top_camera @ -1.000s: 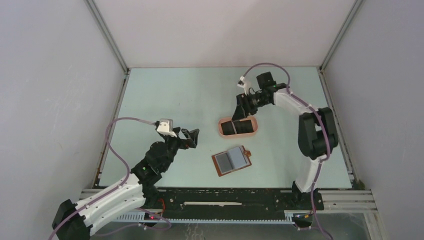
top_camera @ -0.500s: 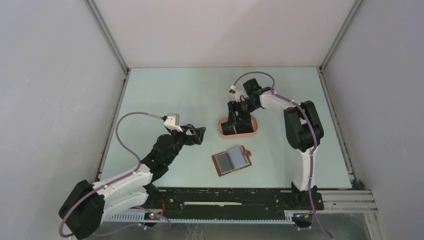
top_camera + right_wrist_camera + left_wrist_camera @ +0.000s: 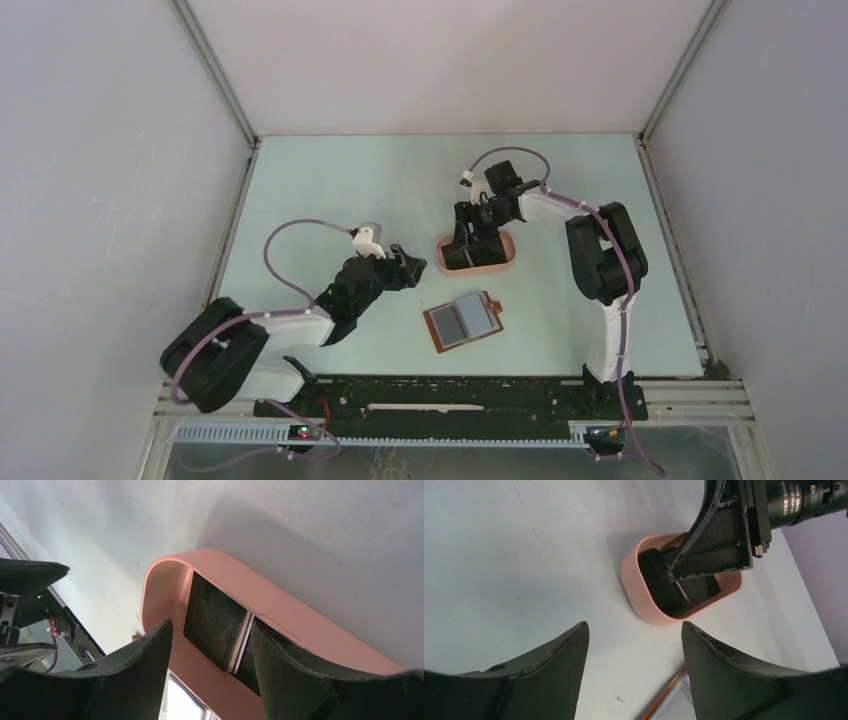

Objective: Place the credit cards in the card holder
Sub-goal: Pick up the credit card from the storage box, then insert the credit card into the card holder.

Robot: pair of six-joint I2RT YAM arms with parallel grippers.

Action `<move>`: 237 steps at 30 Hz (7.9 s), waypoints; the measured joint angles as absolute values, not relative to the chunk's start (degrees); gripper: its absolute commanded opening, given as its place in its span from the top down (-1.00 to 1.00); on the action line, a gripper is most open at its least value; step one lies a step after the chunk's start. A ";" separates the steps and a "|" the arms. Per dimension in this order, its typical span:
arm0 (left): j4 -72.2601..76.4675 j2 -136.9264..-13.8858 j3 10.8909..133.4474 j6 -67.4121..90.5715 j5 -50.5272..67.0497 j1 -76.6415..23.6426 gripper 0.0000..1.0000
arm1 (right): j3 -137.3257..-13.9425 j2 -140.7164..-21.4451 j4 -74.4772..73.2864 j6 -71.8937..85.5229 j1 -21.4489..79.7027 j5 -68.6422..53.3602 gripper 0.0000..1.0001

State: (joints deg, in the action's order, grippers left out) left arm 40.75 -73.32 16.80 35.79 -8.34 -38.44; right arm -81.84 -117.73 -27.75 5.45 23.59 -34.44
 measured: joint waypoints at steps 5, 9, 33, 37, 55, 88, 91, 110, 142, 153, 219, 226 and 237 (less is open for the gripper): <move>43.13 -81.87 21.85 39.00 -6.61 -38.44 -0.23 | -80.86 -117.73 -25.58 6.81 23.59 -36.73 -0.34; 44.38 -85.58 23.88 40.42 -5.10 -38.44 -0.10 | -80.01 -117.73 -24.05 8.03 23.16 -39.27 -0.31; 45.45 -88.51 25.78 42.52 -1.19 -37.36 -0.02 | -77.73 -117.82 -19.38 16.14 22.09 -55.37 -0.03; 47.75 -88.51 25.67 43.00 -0.69 -36.88 -0.02 | -77.54 -117.82 -19.49 16.01 22.17 -54.48 0.04; 55.07 -88.29 23.09 44.03 1.76 -36.16 -0.08 | -77.58 -117.89 -21.87 12.78 25.08 -43.79 0.97; 77.62 -102.15 24.99 58.65 24.62 -29.45 -0.46 | -79.07 -115.39 -26.24 -1.98 16.08 -74.54 1.00; 77.91 -103.59 26.61 60.03 24.77 -29.52 -0.34 | -79.29 -115.39 -26.20 -1.32 16.08 -75.92 1.00; 81.10 -106.32 29.87 69.45 27.46 -30.39 1.00 | -79.64 -115.59 -28.47 2.72 16.71 -75.48 -0.17; 84.31 -66.24 19.81 118.76 30.81 -28.47 1.00 | -66.28 -62.87 -29.91 -4.05 11.64 -69.25 -0.46; 83.77 -64.53 18.44 119.20 35.59 -29.06 1.00 | -60.73 -61.80 -24.03 0.95 11.60 -75.33 -0.76; 46.02 -67.16 25.19 49.54 30.22 -42.74 1.00 | -57.63 -78.26 -15.59 7.05 21.12 -75.16 0.37; 46.19 -67.48 25.17 49.50 30.74 -43.09 0.94 | -57.63 -78.76 -15.42 6.59 21.02 -75.53 1.00; 45.10 -61.19 17.50 49.50 26.13 -43.18 -0.16 | -56.18 -80.07 -19.11 1.19 20.91 -75.79 1.00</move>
State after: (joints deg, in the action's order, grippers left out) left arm 45.10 -61.19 17.50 49.50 26.13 -43.18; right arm -56.18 -80.07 -19.11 1.19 20.91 -75.79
